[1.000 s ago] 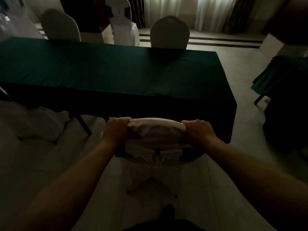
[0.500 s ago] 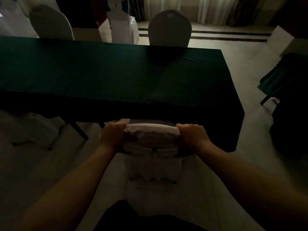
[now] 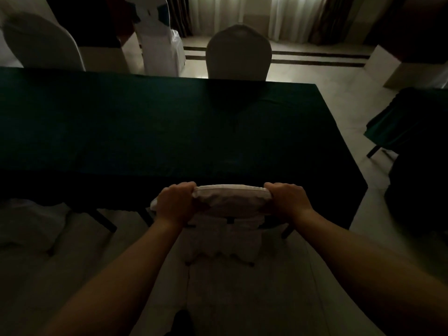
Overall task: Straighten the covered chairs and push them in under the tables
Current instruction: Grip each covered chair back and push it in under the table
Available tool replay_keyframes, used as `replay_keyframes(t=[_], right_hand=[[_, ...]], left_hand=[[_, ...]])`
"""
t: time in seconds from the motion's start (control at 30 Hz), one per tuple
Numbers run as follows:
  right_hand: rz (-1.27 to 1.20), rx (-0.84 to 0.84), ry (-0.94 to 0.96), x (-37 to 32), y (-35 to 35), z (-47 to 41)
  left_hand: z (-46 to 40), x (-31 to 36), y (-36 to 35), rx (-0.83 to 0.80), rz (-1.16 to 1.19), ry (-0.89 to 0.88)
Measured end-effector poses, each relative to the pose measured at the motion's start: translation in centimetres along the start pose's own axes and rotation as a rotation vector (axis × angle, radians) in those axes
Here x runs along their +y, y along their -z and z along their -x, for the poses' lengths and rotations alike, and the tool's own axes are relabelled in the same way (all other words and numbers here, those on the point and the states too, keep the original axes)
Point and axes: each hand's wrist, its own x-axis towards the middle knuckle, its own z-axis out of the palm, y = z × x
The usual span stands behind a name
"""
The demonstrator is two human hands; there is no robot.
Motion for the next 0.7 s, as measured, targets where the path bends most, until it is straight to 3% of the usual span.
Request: replay_keyframes(t=[0.37,0.57,0.7], right_hand=[[-0.008,-0.013,-0.127,-1.0,0.8,-2.1],[-0.039,0.003,-0.113,-0.9,0.0,-1.4],[-0.101,-0.044,-0.059,-0.2,0.0,-1.8]], left_hand=[[-3.0,-2.2,-0.7,-0.006,-0.011,-0.108],[-2.3,-1.2,-0.4,-0.039,-0.028,-0.052],[-2.4,-0.5,0.1,-0.144,-0.049,0.040]])
